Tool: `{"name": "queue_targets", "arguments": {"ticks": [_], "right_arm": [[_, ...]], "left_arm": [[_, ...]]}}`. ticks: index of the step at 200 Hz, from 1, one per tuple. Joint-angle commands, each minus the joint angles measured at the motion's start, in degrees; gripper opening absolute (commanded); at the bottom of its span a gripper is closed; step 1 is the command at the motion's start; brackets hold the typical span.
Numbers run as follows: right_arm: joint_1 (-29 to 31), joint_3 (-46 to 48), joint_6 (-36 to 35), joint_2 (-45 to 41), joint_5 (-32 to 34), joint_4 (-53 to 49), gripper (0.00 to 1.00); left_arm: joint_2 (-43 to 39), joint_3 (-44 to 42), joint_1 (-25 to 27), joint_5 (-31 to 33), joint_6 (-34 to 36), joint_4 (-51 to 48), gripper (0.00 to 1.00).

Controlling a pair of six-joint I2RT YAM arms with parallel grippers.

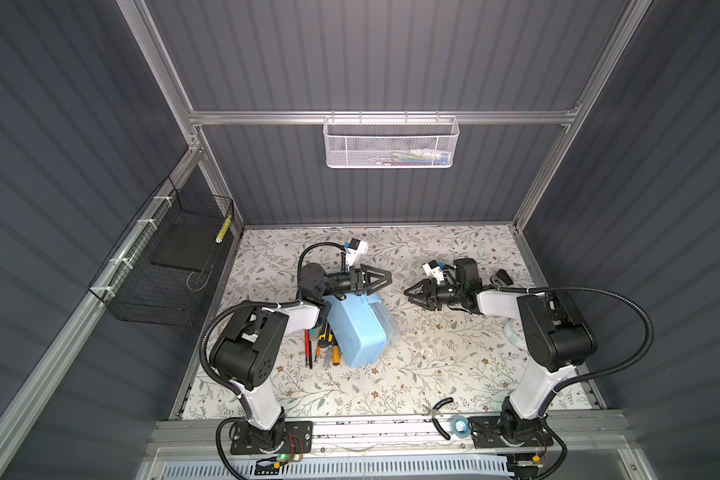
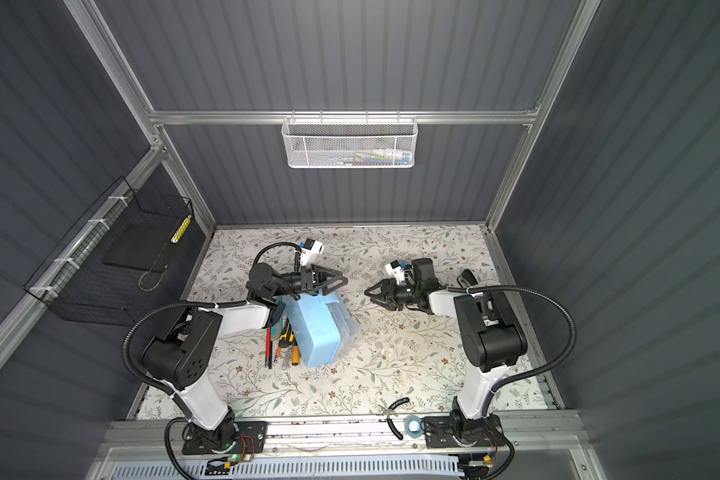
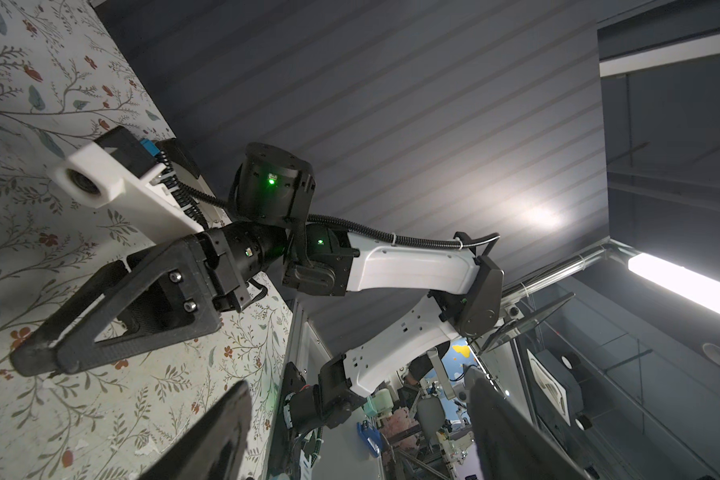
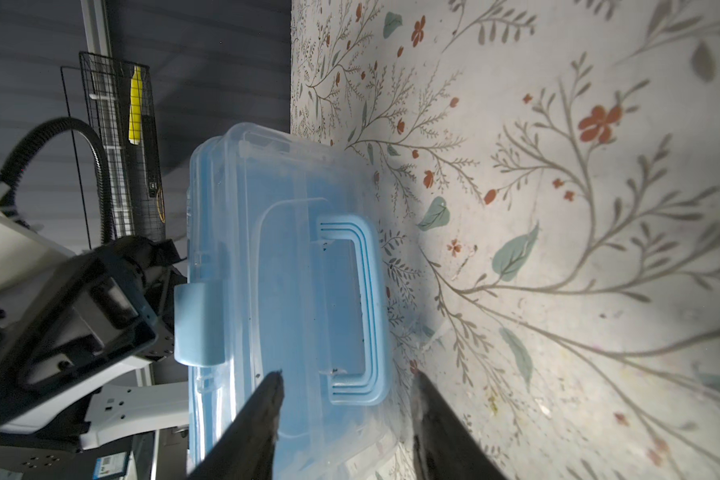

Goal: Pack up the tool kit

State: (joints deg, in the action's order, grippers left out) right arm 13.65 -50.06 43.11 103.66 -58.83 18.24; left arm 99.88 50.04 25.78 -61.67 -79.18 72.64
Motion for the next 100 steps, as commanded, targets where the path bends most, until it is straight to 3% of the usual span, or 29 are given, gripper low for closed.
{"name": "queue_targets", "arguments": {"ticks": [1,17,29,42,60,80,100], "right_arm": [[0.1,0.9,2.5,0.2,0.2,4.6,0.54],[0.1,1.1,2.8,-1.0,1.0,5.0,0.58],[0.1,0.9,2.0,-2.1,1.9,4.0,0.64],[0.6,0.2,0.1,-3.2,2.9,2.0,0.71],[1.7,-1.8,-3.3,-4.4,4.5,-3.0,0.76],[3.5,-5.5,-7.2,-5.2,6.7,-9.9,0.77],[4.3,-6.4,-5.6,-4.8,6.4,-10.2,0.77]], "left_arm": [[-6.9,5.2,-0.4,2.4,18.8,-27.6,0.83],[-13.3,13.7,0.0,14.4,44.2,-68.3,0.87],[-16.4,18.8,0.2,26.7,52.3,-85.5,0.88],[-19.6,21.0,-0.2,38.2,53.3,-94.0,0.89],[-23.9,21.0,-0.1,48.8,52.2,-101.2,0.9],[-28.1,18.7,-0.1,54.3,48.9,-106.6,0.9],[-32.4,14.6,-0.1,59.4,44.9,-110.8,0.9]]}}
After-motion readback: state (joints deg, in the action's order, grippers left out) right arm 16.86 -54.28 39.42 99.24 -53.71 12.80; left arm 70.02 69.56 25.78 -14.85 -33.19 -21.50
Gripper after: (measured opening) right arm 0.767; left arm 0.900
